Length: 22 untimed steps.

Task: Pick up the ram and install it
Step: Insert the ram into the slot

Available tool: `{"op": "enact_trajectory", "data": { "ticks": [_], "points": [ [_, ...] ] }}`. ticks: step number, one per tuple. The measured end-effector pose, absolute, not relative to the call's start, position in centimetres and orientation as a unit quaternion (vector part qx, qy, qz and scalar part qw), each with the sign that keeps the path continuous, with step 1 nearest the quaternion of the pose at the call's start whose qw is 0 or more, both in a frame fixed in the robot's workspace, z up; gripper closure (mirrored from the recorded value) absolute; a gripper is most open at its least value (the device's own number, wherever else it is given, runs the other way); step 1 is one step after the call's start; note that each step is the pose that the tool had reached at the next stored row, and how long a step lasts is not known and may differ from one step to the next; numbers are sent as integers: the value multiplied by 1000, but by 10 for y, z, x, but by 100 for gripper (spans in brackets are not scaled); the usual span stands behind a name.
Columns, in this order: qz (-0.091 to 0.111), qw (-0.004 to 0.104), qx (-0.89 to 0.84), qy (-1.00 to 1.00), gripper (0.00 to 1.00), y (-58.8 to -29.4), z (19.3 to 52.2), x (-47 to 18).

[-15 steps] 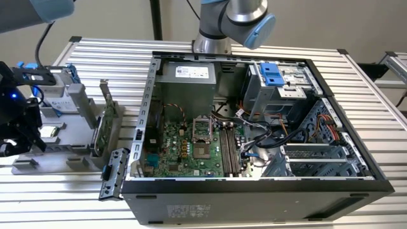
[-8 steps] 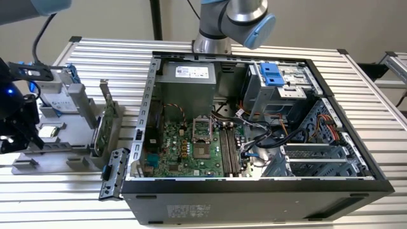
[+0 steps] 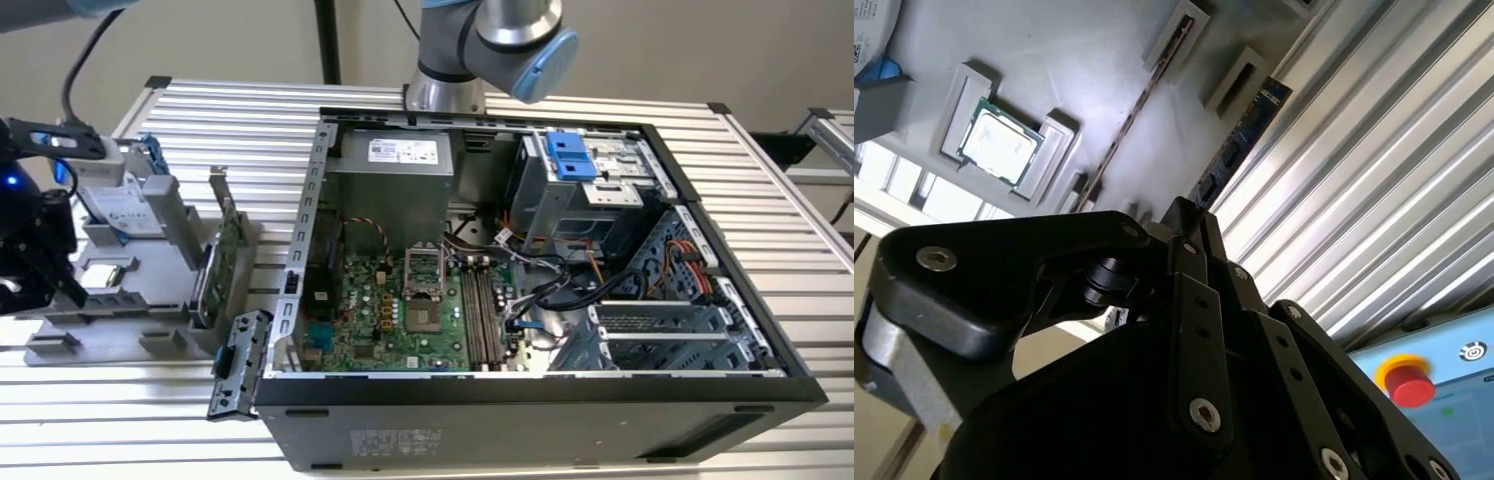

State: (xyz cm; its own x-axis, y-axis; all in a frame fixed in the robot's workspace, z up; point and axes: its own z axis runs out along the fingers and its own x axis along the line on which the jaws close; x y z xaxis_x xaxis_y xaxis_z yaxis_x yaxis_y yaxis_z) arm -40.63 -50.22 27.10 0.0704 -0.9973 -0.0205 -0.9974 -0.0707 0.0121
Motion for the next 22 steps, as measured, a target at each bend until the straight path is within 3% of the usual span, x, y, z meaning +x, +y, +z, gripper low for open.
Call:
{"op": "enact_trajectory", "data": {
  "ticks": [22],
  "points": [
    [12, 3, -732, 682, 100, -502, 301, -406]
  ]
}}
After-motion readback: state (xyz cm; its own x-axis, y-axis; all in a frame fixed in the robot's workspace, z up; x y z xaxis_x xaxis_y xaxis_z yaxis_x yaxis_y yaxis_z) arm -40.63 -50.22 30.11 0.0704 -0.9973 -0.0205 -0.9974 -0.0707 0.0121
